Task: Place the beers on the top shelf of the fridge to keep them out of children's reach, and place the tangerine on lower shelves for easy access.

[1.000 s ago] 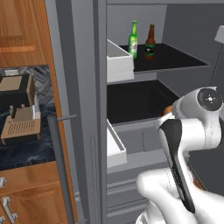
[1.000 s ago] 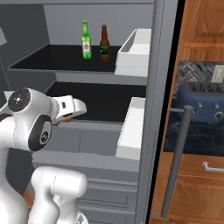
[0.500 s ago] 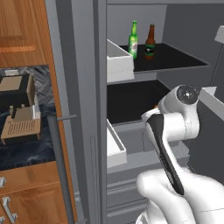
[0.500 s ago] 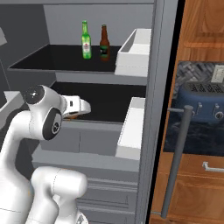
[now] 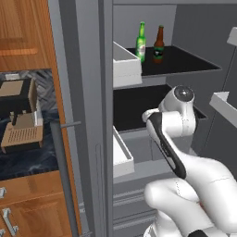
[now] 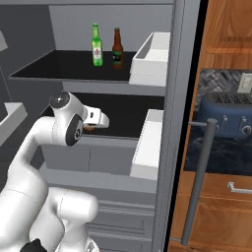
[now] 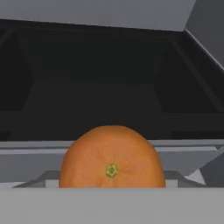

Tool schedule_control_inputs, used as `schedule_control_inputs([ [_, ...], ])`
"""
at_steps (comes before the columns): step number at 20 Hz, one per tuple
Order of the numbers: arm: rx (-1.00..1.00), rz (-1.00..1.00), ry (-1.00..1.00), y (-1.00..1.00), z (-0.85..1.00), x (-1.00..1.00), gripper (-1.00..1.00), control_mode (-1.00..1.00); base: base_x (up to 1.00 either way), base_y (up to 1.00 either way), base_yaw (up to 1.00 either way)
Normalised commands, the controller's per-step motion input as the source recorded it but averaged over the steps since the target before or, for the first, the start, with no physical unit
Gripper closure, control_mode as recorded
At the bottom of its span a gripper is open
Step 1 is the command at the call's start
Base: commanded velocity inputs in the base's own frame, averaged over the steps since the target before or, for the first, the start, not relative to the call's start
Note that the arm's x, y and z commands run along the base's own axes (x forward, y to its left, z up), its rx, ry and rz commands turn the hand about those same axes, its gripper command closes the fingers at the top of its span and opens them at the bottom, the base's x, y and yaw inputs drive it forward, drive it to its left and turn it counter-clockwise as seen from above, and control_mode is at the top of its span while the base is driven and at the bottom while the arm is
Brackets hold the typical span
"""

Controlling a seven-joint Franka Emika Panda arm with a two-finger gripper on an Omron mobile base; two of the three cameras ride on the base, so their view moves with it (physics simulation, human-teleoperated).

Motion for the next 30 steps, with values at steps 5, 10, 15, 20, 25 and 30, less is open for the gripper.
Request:
schedule_control_inputs([
  [5, 0.0, 0.0, 0.06, 0.14, -0.31, 0.57, 1.0, -1.0, 0.0, 0.0, 0.0],
  [10, 0.0, 0.0, 0.01, 0.01, -0.22, 0.72, 1.0, -1.0, 0.0, 0.0, 0.0],
  [15, 0.01, 0.0, 0.0, 0.0, -0.25, 0.66, 1.0, -1.0, 0.0, 0.0, 0.0],
  [20, 0.02, 0.0, 0.0, 0.0, -0.24, 0.65, 1.0, -1.0, 0.0, 0.0, 0.0],
  [25, 0.02, 0.0, 0.0, 0.0, -0.21, 0.66, 1.0, -1.0, 0.0, 0.0, 0.0],
  [30, 0.03, 0.0, 0.0, 0.0, -0.28, 0.67, 1.0, -1.0, 0.0, 0.0, 0.0],
])
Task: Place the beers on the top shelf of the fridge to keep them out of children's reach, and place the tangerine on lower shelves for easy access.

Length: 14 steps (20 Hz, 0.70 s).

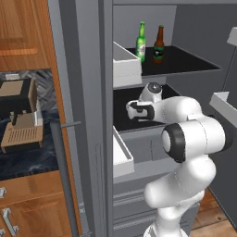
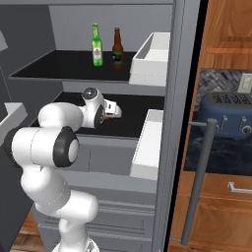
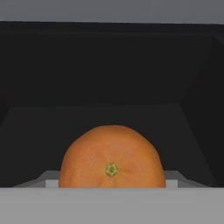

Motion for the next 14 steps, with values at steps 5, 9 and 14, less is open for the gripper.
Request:
schedule_control_inputs([
  [5, 0.04, 0.0, 0.0, 0.0, -0.42, 0.65, 1.0, -1.0, 0.0, 0.0, 0.0],
  [9, 0.01, 0.0, 0.0, 0.0, -0.53, 0.54, -1.0, -1.0, 0.0, 0.0, 0.0],
  [14, 0.0, 0.0, 0.0, 0.0, -0.35, 0.01, -1.0, -1.0, 0.0, 0.0, 0.0],
])
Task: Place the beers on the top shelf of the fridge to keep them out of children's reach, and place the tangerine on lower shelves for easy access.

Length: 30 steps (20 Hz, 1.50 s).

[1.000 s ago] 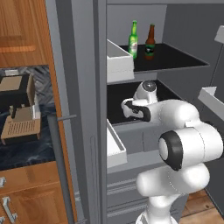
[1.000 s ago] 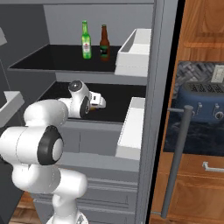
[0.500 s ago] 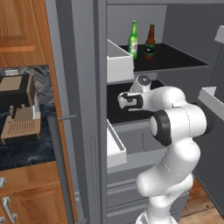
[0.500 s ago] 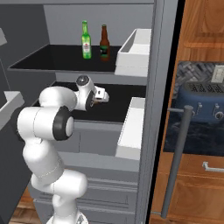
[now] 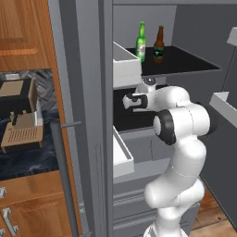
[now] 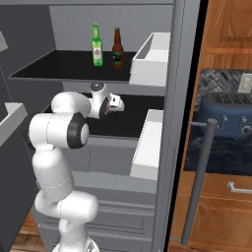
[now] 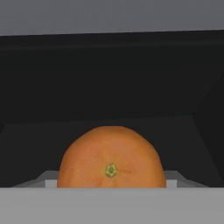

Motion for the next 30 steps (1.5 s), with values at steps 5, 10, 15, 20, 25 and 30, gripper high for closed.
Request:
schedule_control_inputs([
  [5, 0.0, 0.0, 0.0, 0.0, -0.13, -0.41, -1.0, -1.0, 0.0, 0.0, 0.0],
  [10, 0.0, 0.0, 0.0, 0.0, -0.05, -0.84, -1.0, -1.0, 0.0, 0.0, 0.0],
  [15, 0.0, 0.0, -0.01, -0.06, 0.04, -1.0, -1.0, -1.0, 0.0, 0.0, 0.0],
  [20, 0.0, 0.0, -0.12, -0.17, 0.72, -1.0, -1.0, -1.0, 0.0, 0.0, 0.0],
  [25, 0.0, 0.0, -0.09, -0.16, 1.0, -0.99, -1.0, -1.0, 0.0, 0.0, 0.0],
  [30, 0.0, 0.0, -0.01, -0.03, 1.0, -1.0, -1.0, -1.0, 0.0, 0.0, 0.0],
])
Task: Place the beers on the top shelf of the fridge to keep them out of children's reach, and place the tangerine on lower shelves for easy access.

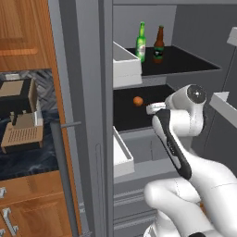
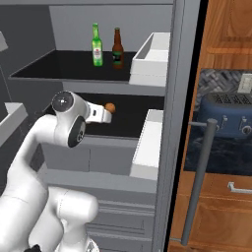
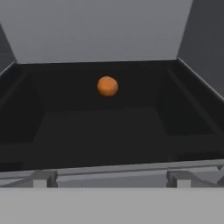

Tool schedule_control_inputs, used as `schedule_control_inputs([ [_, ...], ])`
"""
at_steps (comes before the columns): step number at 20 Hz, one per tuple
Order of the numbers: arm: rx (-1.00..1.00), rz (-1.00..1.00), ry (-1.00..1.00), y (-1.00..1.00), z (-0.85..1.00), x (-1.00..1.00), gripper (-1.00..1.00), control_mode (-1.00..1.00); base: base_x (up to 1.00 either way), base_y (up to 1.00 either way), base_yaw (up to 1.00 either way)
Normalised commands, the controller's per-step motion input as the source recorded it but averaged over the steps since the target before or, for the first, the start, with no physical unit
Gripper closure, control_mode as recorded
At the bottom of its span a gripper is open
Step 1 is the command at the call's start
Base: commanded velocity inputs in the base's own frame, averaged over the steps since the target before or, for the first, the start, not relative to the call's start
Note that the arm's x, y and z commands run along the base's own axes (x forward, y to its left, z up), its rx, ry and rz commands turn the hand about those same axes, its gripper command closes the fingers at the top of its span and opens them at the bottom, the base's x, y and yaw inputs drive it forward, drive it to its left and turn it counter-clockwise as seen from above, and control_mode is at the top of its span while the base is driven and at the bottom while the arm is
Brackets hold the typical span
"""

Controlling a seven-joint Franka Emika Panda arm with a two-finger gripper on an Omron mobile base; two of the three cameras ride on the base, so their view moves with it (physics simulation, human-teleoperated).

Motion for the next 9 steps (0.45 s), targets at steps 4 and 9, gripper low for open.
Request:
schedule_control_inputs([
  [4, -0.01, 0.0, 0.0, 0.0, 1.0, -1.0, -1.0, -1.0, 0.0, 0.0, 0.0],
  [9, -0.01, 0.0, -0.16, 0.0, 0.73, -1.0, -1.0, -1.0, 0.0, 0.0, 0.0],
])
